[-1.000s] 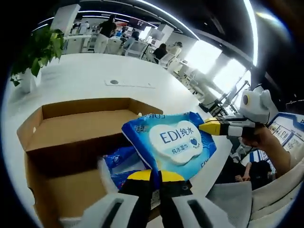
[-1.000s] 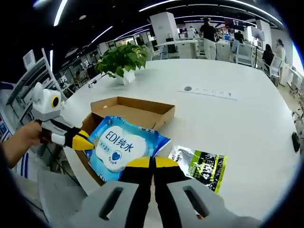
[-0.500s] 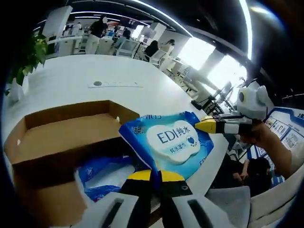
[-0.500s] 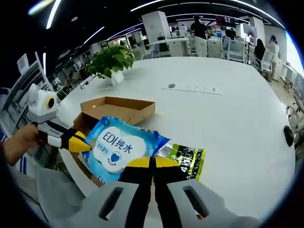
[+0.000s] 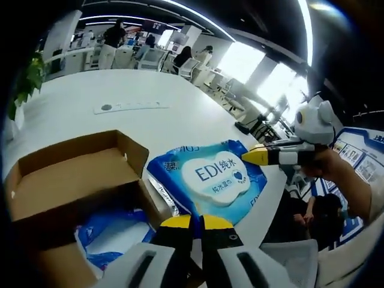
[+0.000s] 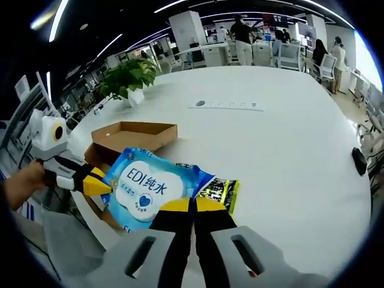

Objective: Operate the shoe box by opening the lid, removing the specified soft item, and placing it in the target area until the item is outside and the box remains undamaged.

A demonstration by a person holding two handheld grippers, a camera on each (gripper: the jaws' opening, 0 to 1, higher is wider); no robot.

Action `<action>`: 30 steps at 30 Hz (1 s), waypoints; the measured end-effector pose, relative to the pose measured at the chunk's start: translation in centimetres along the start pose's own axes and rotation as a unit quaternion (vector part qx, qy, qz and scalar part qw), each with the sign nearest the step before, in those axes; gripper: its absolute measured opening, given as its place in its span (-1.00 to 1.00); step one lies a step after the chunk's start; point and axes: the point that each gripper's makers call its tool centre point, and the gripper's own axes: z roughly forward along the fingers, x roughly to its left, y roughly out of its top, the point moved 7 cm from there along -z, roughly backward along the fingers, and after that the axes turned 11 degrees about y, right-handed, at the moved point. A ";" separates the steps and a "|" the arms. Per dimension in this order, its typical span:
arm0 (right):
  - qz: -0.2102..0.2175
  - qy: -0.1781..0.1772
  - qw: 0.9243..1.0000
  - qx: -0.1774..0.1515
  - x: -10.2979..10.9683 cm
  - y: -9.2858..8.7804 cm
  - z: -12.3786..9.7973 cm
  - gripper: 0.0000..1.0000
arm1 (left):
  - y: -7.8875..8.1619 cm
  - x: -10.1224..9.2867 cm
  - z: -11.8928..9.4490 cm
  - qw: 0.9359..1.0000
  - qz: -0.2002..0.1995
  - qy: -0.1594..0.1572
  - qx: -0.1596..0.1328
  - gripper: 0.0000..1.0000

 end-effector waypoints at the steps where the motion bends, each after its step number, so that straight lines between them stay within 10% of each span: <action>1: 0.002 0.000 1.000 0.000 -0.1 0.0 0.0 -1.00 | 0.1 0.0 0.1 1.000 0.002 0.001 0.002 -0.94; 30: 0.008 -0.010 0.999 0.050 -5.5 -1.3 4.3 -1.00 | 1.2 0.2 6.1 0.992 0.085 0.037 0.089 -0.94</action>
